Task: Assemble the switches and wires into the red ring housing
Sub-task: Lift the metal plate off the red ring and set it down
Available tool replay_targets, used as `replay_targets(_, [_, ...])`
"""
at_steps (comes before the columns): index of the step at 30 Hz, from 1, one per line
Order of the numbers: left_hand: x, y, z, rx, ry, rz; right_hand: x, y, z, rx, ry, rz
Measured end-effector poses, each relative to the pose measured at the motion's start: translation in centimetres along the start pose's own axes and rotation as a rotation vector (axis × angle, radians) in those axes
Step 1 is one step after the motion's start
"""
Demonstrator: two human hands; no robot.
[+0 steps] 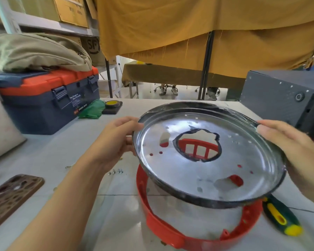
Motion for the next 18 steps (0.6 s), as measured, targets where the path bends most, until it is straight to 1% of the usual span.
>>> replay_targets(3, [0.0, -0.2, -0.3, 0.032, 0.01, -0.065, 0.3, -0.2, 1.1, -0.058, -0.09, -0.058])
replay_targets(8, [-0.1, -0.3, -0.9, 0.06, 0.027, -0.08, 1.1, 0.0, 4.0, -0.188, -0.182, -0.106])
replay_targets(11, [-0.1, 0.0, -1.6, 0.148, 0.069, -0.121, 1.4, 0.3, 4.3, -0.185, -0.184, -0.102])
replay_targets(15, [-0.7, 0.3, -1.4, 0.261, 0.041, -0.216, 1.3, 0.2, 3.8, -0.167, -0.147, -0.114])
replay_targets(18, [-1.2, 0.1, -2.0, 0.267, 0.053, -0.253, 0.9, -0.4, 3.1, -0.17, -0.108, -0.154])
Point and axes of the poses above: each hand's wrist, its own x-axis towards the middle knuckle, its own y-axis out of the back of the hand, z = x × y, the point moved 10 cm from there along x, towards the middle knuckle, and after that the axes turned 4 degrees about z, right-handed, at the moved point
